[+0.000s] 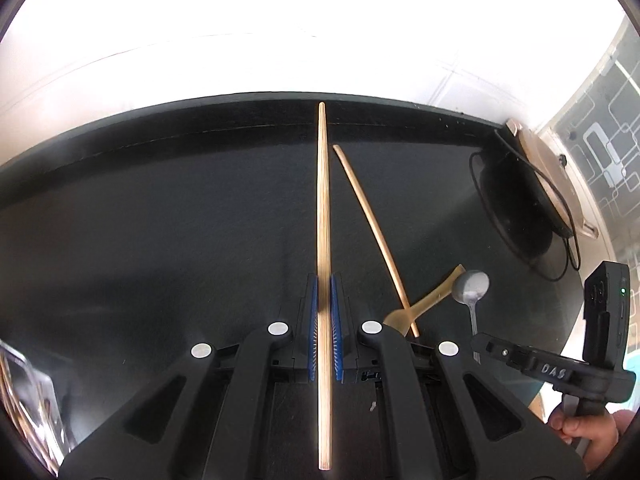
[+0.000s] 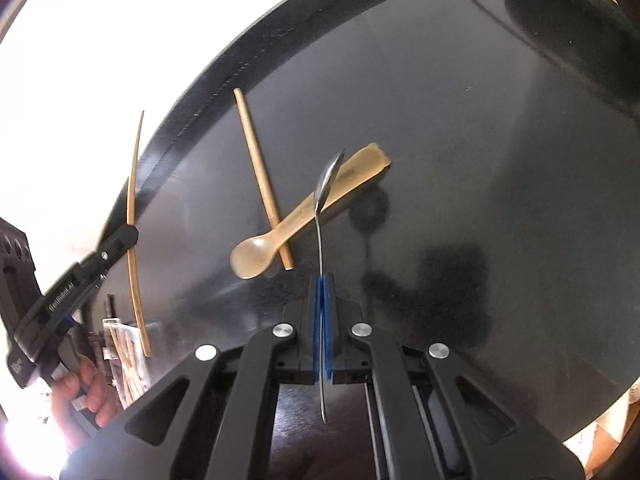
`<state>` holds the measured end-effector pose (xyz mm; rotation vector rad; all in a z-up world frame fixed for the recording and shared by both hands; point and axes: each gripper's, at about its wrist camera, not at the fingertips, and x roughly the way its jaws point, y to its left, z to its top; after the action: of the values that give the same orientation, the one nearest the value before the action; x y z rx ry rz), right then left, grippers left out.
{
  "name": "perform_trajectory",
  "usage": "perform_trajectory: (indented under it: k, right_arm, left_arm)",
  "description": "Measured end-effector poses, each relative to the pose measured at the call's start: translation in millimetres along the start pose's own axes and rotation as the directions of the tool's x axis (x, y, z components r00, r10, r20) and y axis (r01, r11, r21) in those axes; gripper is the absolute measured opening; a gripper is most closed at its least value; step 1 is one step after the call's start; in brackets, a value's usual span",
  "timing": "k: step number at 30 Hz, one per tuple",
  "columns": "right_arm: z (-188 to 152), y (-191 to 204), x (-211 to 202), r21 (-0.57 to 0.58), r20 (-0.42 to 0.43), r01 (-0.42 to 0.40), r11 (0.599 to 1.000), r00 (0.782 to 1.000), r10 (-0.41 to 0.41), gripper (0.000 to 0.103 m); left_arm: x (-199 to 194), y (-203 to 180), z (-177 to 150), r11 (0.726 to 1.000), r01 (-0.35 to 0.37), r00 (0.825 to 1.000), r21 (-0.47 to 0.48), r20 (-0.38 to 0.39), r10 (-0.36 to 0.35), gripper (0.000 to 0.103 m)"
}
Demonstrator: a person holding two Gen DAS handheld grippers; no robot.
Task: Organize utensils
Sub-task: 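Carry chopstick and silver spoon over the clear container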
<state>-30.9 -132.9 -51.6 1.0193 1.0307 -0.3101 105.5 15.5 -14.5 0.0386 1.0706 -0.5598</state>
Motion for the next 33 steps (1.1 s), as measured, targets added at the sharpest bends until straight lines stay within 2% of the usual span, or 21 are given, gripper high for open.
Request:
perform_trajectory:
  k: [4, 7, 13, 18, 24, 26, 28, 30, 33]
  right_arm:
    - [-3.3, -6.6, -11.1, 0.068, 0.016, -0.116, 0.991, 0.993, 0.115, 0.002]
    - [-0.3, -9.8, -18.3, 0.098, 0.026, -0.174, 0.98, 0.985, 0.172, 0.002]
    - [-12.3, 20.8, -28.2, 0.029, 0.015, -0.247, 0.969, 0.969, 0.246, 0.002]
    - [-27.1, 68.4, -23.7, -0.099, 0.01, -0.23, 0.968, 0.973, 0.232, 0.002]
    - [-60.2, 118.2, 11.5, -0.173, -0.071, -0.23, 0.958, 0.973, 0.22, 0.002]
    - [-68.9, 135.9, 17.9, -0.211, -0.075, -0.215, 0.954, 0.976, 0.204, 0.002]
    - [-82.8, 158.1, 24.1, -0.273, -0.064, -0.166, 0.947, 0.986, 0.155, 0.002]
    - [-98.2, 182.3, 29.5, -0.342, -0.057, -0.127, 0.931, 0.992, 0.115, 0.002]
    - [-121.9, 214.9, 35.9, -0.434, -0.055, -0.115, 0.894, 0.993, 0.102, 0.002]
  left_arm:
    - [-9.7, 5.3, -10.3, 1.0, -0.005, 1.0, -0.027, 0.01, 0.006, 0.005]
    - [-14.9, 7.9, -15.8, 1.0, -0.016, 1.0, -0.027, 0.014, 0.017, 0.005]
    - [-30.1, 16.5, -23.4, 0.999, -0.02, 0.999, -0.042, 0.039, 0.021, 0.005]
    - [-60.0, 37.8, -32.2, 0.998, -0.046, 0.995, -0.048, 0.084, 0.05, 0.005]
    - [-103.3, 86.0, -52.1, 0.991, -0.092, 0.987, -0.094, 0.122, 0.103, 0.005]
    - [-116.7, 102.6, -60.9, 0.987, -0.128, 0.981, -0.095, 0.131, 0.14, 0.005]
    - [-127.9, 119.5, -70.8, 0.977, -0.193, 0.97, -0.088, 0.135, 0.203, 0.005]
    - [-136.1, 140.0, -80.7, 0.964, -0.242, 0.958, -0.107, 0.129, 0.255, 0.005]
    - [-148.3, 171.1, -95.7, 0.955, -0.259, 0.954, -0.145, 0.117, 0.277, 0.005]
